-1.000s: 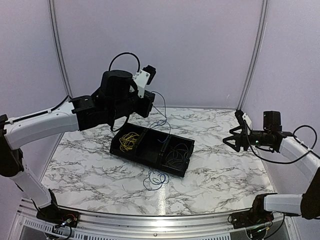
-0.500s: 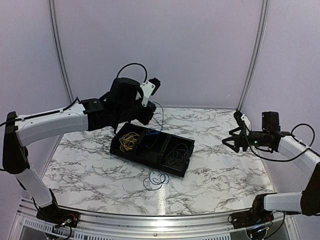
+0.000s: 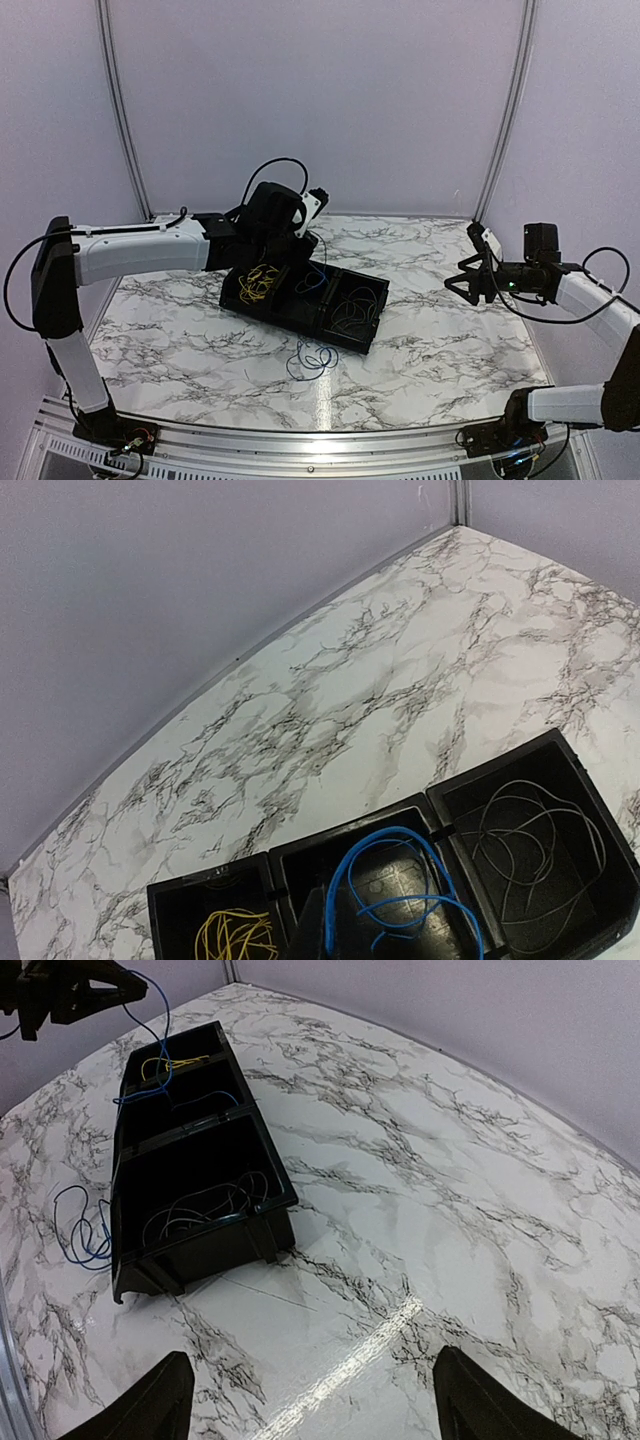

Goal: Untangle the cables

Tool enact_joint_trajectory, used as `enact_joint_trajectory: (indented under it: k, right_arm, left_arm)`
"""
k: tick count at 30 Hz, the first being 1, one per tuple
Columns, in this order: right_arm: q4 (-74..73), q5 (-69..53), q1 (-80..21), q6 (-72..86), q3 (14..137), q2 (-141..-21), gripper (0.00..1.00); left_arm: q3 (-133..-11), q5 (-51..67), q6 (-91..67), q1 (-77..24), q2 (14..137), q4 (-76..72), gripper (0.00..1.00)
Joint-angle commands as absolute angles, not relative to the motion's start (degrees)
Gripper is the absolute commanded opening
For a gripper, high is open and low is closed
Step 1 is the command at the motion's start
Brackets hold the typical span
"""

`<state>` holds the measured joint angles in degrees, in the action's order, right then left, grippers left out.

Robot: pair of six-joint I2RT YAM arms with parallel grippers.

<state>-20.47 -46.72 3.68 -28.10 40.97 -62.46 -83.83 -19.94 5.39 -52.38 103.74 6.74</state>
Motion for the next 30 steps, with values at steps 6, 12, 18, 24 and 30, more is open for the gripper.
enact_joint_trajectory:
  k: [6, 12, 18, 24, 30]
  right_arm:
    - [-20.63, -45.88, 4.13, -29.33, 41.12, -62.61, 0.82]
    - [-20.84, -45.71, 4.13, -29.49, 41.11, -62.76, 0.82]
    - [-20.83, -45.62, 4.13, -29.61, 41.04, -62.67, 0.82]
    - [-20.92, -45.78, 4.13, -29.77, 41.04, -62.93, 0.82]
    - [-21.05, -45.90, 4.13, -29.88, 41.09, -63.10, 0.82]
  left_arm:
    - [-81.06, -20.20, 2.13, -50.93, 105.80, 9.32, 0.00]
    - [-82.97, -16.20, 0.36, -50.96, 109.77, 9.23, 0.00]
    - [-83.76, -12.30, -2.87, -51.05, 112.29, 9.23, 0.00]
    - [-83.53, -11.81, -4.10, -50.98, 112.55, 9.97, 0.06]
    - [-85.55, -13.57, -5.62, -51.06, 110.18, 14.13, 0.25]
